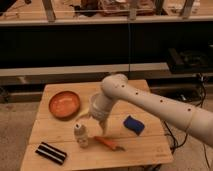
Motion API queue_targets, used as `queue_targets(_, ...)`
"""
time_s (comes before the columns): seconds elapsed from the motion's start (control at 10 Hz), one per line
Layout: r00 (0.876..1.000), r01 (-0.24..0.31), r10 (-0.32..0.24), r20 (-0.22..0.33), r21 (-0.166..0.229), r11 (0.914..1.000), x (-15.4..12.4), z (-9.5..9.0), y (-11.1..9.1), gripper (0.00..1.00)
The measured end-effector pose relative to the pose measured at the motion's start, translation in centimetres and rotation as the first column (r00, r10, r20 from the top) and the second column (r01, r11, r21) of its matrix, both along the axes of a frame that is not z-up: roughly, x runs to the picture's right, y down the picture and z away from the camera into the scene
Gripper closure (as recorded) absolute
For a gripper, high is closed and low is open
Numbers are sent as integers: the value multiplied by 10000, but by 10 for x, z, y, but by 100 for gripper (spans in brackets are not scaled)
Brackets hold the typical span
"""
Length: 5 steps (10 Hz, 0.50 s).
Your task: Knock the bottle over
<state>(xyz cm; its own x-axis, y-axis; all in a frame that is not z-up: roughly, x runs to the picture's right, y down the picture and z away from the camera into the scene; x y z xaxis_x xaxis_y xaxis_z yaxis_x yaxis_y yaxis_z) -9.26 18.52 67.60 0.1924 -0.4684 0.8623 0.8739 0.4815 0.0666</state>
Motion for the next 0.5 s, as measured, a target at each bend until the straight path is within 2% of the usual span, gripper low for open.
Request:
queue_targets(0.2,9995,218,-212,224,-253,9994,-48,-19,27,20)
queue_targets(0.3,9989,227,-206,423,-504,9985,-77,-32,38,20)
queue_targets(0.5,9969,286,-241,749,-593,9978,-117,-52,44,20)
